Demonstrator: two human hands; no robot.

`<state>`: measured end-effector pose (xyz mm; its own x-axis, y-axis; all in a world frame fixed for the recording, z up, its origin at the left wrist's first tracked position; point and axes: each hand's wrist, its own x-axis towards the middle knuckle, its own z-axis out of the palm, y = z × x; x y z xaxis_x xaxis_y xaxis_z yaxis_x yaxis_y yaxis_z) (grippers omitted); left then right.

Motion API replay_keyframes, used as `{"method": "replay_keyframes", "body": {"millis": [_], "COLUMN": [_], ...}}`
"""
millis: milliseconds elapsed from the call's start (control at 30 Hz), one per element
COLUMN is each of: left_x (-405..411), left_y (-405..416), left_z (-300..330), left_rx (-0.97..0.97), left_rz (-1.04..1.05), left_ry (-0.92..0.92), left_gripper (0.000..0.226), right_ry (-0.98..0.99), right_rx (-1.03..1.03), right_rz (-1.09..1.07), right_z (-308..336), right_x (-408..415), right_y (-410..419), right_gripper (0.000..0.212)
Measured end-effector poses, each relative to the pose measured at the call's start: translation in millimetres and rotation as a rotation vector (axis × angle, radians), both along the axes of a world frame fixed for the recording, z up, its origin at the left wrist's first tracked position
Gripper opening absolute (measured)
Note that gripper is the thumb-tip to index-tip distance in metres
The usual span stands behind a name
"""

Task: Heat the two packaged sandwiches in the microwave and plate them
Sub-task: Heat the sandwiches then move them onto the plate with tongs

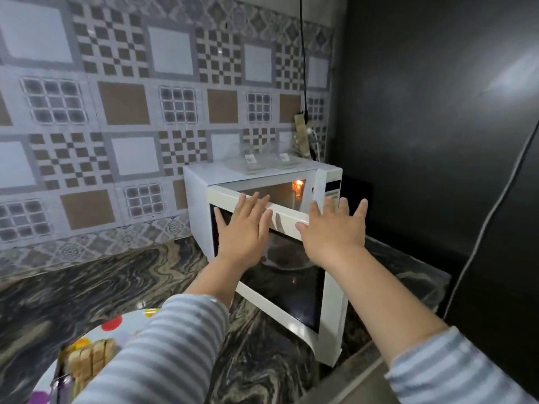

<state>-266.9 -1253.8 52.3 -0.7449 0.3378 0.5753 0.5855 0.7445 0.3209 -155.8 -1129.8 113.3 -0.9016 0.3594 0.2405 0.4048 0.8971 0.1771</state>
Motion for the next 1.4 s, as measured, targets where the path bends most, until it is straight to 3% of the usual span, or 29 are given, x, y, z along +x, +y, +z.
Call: {"method": "replay_keyframes", "body": {"millis": [233, 633, 1000, 1267, 1400], "left_x": [-28, -92, -133, -161, -171], "left_y": [57, 140, 157, 156, 158], "left_z": [-5, -5, 6, 39, 41], "left_rx": [-0.107, -0.179, -0.286, -0.428, -0.405], "left_rz": [0.217, 0.616, 0.707, 0.624, 0.655], "left_ry": [0.111, 0.104, 0.115, 0.037, 0.042], "left_gripper": [0.052, 0.062, 0.068, 0.073, 0.074], "right_ry": [0.042, 0.106, 0.025, -0.004, 0.070], "right_rx": [-0.042, -0.088, -0.123, -0.161, -0.201], "right_rz": [0.152, 0.465, 0.614, 0.754, 0.859], "right_z": [-5, -10, -3, 1, 1], "right_x": [-63, -220, -299, -326, -331], "right_y": [98, 208, 226, 233, 236], "right_gripper": [0.064, 0.082, 0.089, 0.091, 0.088]}}
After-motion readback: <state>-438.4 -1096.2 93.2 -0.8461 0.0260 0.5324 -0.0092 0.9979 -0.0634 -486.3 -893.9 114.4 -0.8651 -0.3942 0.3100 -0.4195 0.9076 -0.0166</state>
